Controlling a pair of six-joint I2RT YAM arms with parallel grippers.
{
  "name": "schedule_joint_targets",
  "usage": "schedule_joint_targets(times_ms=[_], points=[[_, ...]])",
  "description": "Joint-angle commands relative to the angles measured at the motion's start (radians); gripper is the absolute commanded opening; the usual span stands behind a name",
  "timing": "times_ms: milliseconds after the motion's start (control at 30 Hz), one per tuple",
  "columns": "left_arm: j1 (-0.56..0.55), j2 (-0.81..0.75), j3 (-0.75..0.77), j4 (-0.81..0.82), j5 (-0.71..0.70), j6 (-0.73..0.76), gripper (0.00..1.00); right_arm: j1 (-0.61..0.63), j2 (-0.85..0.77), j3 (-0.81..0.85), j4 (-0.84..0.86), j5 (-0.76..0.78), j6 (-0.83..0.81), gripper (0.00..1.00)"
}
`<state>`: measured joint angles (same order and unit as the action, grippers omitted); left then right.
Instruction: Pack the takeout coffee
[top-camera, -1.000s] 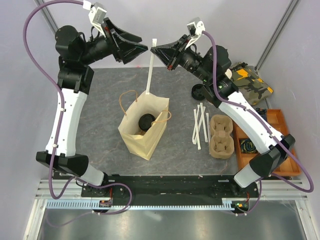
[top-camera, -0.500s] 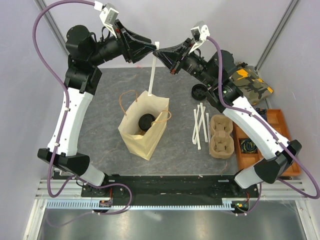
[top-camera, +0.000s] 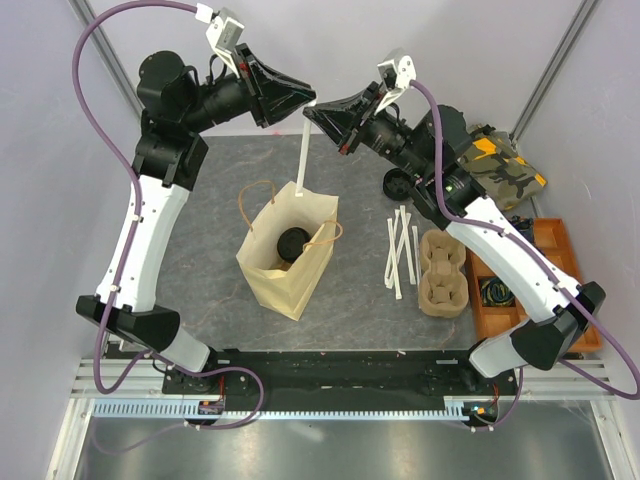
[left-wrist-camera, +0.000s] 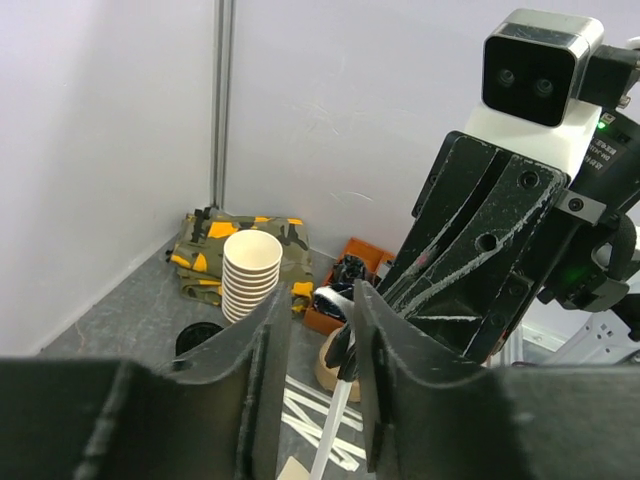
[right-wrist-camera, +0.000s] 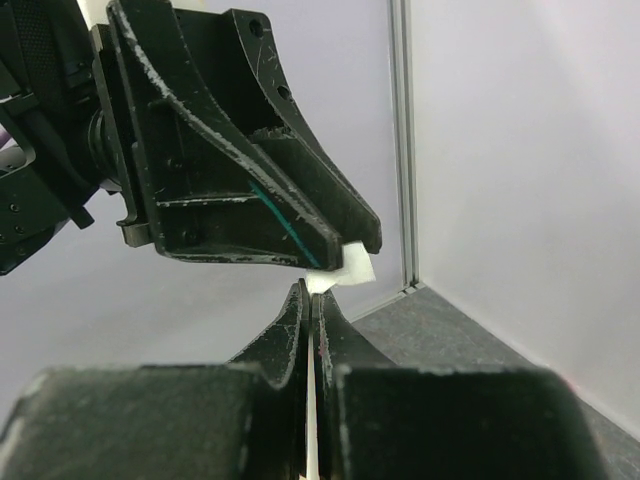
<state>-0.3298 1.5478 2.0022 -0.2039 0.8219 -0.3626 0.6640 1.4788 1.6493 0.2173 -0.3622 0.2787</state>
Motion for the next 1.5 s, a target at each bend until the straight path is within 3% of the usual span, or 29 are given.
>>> schedule_joint_targets(times_ms=[0,167,233,367,433,600,733,1467], points=[[-0.005,0.012,0.021,0.012,0.028,-0.016,0.29,0.016,-0.037,-0.011,0.037,-0.011,-0.026,0.00],[-0.005,0.011,0.010,0.008,0.081,-0.033,0.13,0.017,-0.038,-0.014,0.033,0.006,-0.030,0.00],[-0.003,-0.003,-0.003,0.009,0.089,-0.036,0.13,0.019,-0.040,-0.019,0.033,0.014,-0.030,0.00],[-0.003,-0.023,-0.032,-0.015,0.068,-0.029,0.39,0.017,-0.043,-0.017,0.034,0.023,-0.030,0.00],[-0.002,-0.034,-0.037,-0.022,0.066,-0.026,0.45,0.019,-0.046,-0.019,0.033,0.026,-0.033,0.00],[0.000,-0.046,-0.040,-0.043,0.063,-0.030,0.49,0.019,-0.049,-0.022,0.022,0.035,-0.038,0.00],[0.006,-0.068,-0.051,-0.043,0.043,-0.047,0.64,0.019,-0.051,-0.026,0.013,0.039,-0.041,0.00],[0.026,-0.008,-0.031,-0.005,0.151,-0.176,0.48,0.026,-0.054,-0.037,0.021,0.023,-0.064,0.00]])
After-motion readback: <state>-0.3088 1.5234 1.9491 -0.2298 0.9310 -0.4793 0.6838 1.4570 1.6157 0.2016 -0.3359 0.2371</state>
